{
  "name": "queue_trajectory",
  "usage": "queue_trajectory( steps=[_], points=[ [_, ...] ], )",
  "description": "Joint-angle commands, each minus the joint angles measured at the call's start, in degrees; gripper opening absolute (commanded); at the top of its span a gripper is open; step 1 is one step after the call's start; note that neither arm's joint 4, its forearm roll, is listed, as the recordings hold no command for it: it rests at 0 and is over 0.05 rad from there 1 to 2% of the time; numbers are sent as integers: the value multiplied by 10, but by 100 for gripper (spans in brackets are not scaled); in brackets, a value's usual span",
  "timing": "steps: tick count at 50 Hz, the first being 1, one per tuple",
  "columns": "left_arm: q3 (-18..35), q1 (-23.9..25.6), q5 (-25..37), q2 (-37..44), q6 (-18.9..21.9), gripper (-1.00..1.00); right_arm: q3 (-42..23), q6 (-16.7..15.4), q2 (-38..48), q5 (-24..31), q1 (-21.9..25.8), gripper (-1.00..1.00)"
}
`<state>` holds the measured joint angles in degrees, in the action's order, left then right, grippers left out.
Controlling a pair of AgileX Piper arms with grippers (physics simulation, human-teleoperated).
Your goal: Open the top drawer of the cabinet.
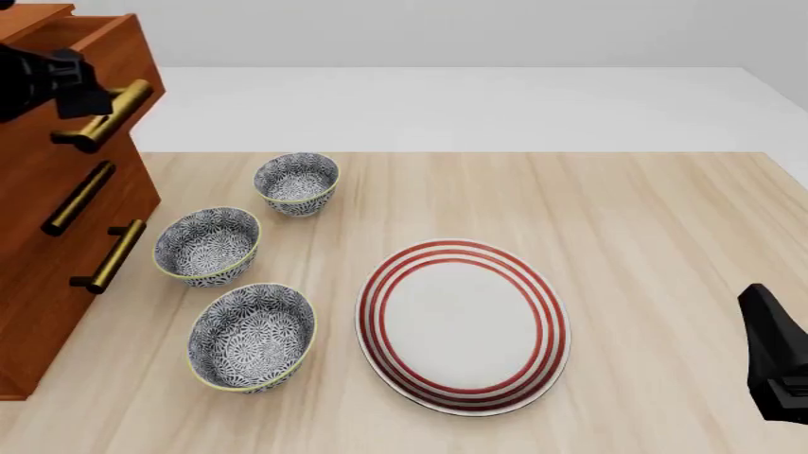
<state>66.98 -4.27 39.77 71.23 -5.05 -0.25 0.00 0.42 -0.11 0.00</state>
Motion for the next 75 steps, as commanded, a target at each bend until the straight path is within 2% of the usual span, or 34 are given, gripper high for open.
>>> queue_trajectory(
  steps=[1,40,75],
  points=[
    [-10,9,5,23,6,100,0,0,0,0,0,100],
    [7,30,13,50,25,100,0,0,0,0,0,100],
    [-13,63,7,52,-3,100,0,0,0,0,0,100]
  ],
)
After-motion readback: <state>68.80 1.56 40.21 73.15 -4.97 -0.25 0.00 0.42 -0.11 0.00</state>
